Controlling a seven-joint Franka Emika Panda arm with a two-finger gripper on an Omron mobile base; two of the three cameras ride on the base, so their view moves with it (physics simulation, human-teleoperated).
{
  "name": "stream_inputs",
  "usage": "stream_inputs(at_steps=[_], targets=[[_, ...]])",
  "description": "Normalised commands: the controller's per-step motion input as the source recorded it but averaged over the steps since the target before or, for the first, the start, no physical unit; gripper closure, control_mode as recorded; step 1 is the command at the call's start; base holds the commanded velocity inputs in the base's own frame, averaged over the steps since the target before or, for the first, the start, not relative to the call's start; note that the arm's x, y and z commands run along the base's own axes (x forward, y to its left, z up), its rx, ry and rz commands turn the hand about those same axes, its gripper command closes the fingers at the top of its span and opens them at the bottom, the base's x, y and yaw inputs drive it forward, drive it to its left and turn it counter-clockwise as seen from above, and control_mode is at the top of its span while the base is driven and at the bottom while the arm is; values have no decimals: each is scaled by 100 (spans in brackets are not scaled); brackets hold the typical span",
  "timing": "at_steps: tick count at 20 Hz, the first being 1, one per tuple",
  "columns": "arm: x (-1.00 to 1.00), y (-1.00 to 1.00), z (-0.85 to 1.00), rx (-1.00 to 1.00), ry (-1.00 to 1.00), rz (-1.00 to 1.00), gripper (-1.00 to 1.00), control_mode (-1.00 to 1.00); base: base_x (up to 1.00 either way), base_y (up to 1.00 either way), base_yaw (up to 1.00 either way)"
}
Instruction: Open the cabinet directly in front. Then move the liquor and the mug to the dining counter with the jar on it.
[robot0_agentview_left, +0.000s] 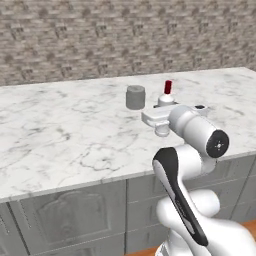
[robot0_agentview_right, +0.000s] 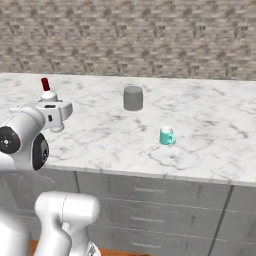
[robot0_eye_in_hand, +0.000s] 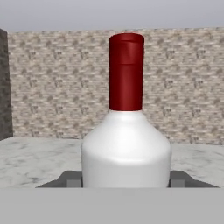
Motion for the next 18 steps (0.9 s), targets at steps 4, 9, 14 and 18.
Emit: stream_inputs(at_steps=[4, 9, 14, 18], targets=[[0, 0, 0, 0, 0, 0, 100, 100, 0, 0, 0], [0, 0, 0, 0, 0, 0, 100, 100, 36, 4, -1], [1, 0, 0, 0, 0, 0, 100, -100, 11, 1, 0], [72, 0, -6, 0, 28, -1, 100, -100, 0, 0, 0]])
